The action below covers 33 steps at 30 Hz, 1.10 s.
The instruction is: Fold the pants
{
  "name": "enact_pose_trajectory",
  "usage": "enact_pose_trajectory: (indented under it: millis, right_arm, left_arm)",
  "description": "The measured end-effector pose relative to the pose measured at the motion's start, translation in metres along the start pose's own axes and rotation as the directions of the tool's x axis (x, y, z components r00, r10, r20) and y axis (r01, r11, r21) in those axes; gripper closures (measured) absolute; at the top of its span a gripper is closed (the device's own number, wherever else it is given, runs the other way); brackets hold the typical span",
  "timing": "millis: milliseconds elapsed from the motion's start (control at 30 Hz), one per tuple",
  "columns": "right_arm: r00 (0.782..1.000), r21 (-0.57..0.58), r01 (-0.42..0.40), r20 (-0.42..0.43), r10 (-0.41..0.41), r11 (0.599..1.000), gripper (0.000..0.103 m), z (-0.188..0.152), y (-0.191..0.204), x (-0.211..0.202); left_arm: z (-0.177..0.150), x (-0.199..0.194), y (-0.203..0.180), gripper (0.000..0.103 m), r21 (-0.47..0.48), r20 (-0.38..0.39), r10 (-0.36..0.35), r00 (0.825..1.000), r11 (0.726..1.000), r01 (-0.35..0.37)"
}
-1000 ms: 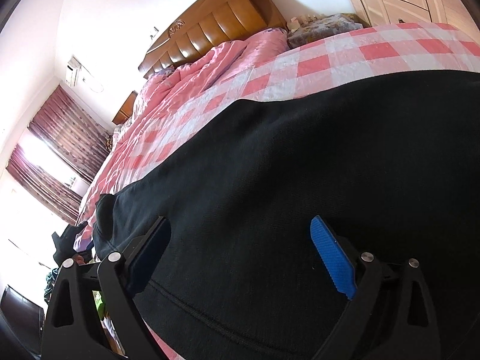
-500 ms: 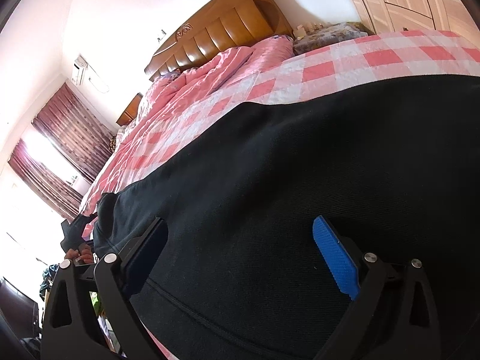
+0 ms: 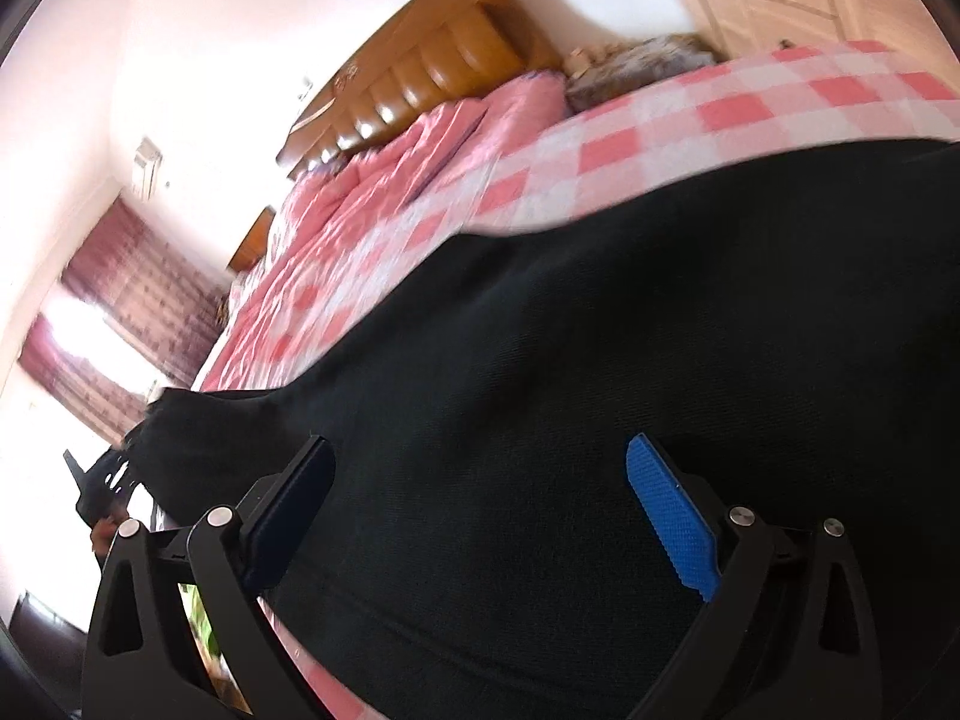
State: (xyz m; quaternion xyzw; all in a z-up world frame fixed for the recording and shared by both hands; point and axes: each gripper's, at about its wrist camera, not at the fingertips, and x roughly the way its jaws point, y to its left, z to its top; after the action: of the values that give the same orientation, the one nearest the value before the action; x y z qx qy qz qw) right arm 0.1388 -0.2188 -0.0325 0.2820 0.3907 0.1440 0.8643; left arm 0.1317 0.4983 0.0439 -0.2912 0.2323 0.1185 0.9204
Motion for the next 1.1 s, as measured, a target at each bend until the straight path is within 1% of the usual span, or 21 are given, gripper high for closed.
enact_pose_trajectory:
  millis: [67,133,200,267,333,400,467,533,567,633,667,700,733,767,800,833,867,900,967,1033,1100]
  right_arm:
    - [1.000,-0.011,0.021,-0.020,-0.021,1.000,0.009,-0.002,-0.005,0.004]
    - [0.998,-0.078,-0.003,-0.070,-0.002,0.997,0.012,-0.006,0.003,0.008]
    - [0.989,-0.192,0.094,-0.093,-0.113,0.977,0.011,-0.012,0.020,0.012]
    - [0.984,-0.212,0.117,-0.107,-0.141,0.970,0.009,-0.013,0.024,0.014]
    - [0.978,-0.183,0.162,-0.099,-0.182,0.970,0.009,-0.009,0.030,0.013]
    - [0.989,-0.186,0.114,-0.070,-0.129,0.976,0.009,0.000,0.051,0.015]
    - [0.997,-0.278,-0.026,-0.082,0.003,0.960,0.009,0.008,0.105,0.036]
    - [0.971,-0.381,-0.181,-0.215,0.104,0.907,0.009,0.009,0.164,0.078]
    - [0.946,-0.431,-0.244,-0.304,0.115,0.869,0.009,0.005,0.196,0.109]
    - [0.931,-0.516,-0.250,-0.360,0.058,0.819,0.009,-0.006,0.243,0.161]
    - [0.910,-0.536,-0.284,-0.412,0.047,0.795,0.009,-0.014,0.263,0.187]
    - [0.855,-0.526,-0.362,-0.516,0.049,0.770,0.009,-0.026,0.285,0.225]
    - [0.829,-0.523,-0.378,-0.558,0.028,0.764,0.010,-0.035,0.296,0.250]
    - [0.821,-0.545,-0.356,-0.570,-0.025,0.759,0.008,-0.044,0.303,0.272]
    - [0.835,-0.573,-0.346,-0.549,-0.034,0.743,0.004,-0.047,0.307,0.280]
    - [0.885,-0.646,-0.304,-0.464,-0.044,0.700,0.006,-0.046,0.317,0.285]
    - [0.892,-0.666,-0.280,-0.447,-0.070,0.691,0.006,-0.045,0.318,0.291]
    - [0.891,-0.652,-0.283,-0.450,-0.058,0.703,0.004,-0.041,0.319,0.294]
    - [0.874,-0.570,-0.295,-0.485,-0.025,0.767,0.007,-0.033,0.313,0.287]
    - [0.862,-0.531,-0.329,-0.507,0.019,0.781,0.007,-0.029,0.300,0.259]
    - [0.878,-0.528,-0.342,-0.474,0.065,0.777,0.006,-0.031,0.280,0.217]
  left_arm:
    - [-0.008,0.026,0.034,0.093,-0.080,-0.076,0.089,0.993,0.992,-0.095]
    - [-0.028,0.051,0.068,0.093,-0.116,-0.153,0.191,0.970,0.971,-0.209]
    - [-0.043,0.057,0.086,0.093,-0.149,-0.151,0.182,0.972,0.968,-0.204]
    - [-0.046,0.051,0.096,0.091,-0.191,-0.128,0.133,0.983,0.969,-0.156]
    - [-0.041,0.050,0.093,0.089,-0.173,-0.132,0.150,0.980,0.970,-0.171]
    - [-0.040,0.051,0.085,0.089,-0.116,-0.138,0.183,0.973,0.973,-0.199]
    - [-0.039,0.052,0.081,0.090,-0.117,-0.132,0.187,0.973,0.972,-0.203]
    - [-0.043,0.047,0.090,0.090,-0.172,-0.116,0.162,0.980,0.968,-0.180]
    - [-0.045,0.047,0.092,0.090,-0.188,-0.107,0.155,0.982,0.967,-0.174]
    - [-0.051,0.044,0.091,0.089,-0.185,-0.092,0.156,0.983,0.968,-0.171]
    - [-0.052,0.044,0.091,0.089,-0.175,-0.089,0.162,0.983,0.969,-0.175]
    - [-0.052,0.044,0.090,0.089,-0.162,-0.086,0.168,0.982,0.970,-0.181]
    - [-0.052,0.044,0.088,0.089,-0.152,-0.088,0.174,0.981,0.971,-0.186]
    - [-0.050,0.044,0.086,0.089,-0.138,-0.091,0.180,0.979,0.972,-0.192]
    - [-0.049,0.045,0.085,0.089,-0.122,-0.096,0.188,0.978,0.972,-0.199]
    - [-0.047,0.046,0.084,0.089,-0.102,-0.103,0.197,0.975,0.973,-0.207]
    - [-0.046,0.046,0.084,0.089,-0.091,-0.109,0.198,0.974,0.974,-0.208]
    - [-0.046,0.047,0.084,0.089,-0.089,-0.113,0.193,0.975,0.975,-0.203]
    - [-0.047,0.047,0.090,0.089,-0.099,-0.115,0.174,0.978,0.978,-0.185]
    - [-0.048,0.047,0.095,0.088,-0.117,-0.112,0.156,0.981,0.979,-0.169]
    - [-0.049,0.047,0.094,0.088,-0.104,-0.111,0.160,0.981,0.980,-0.171]
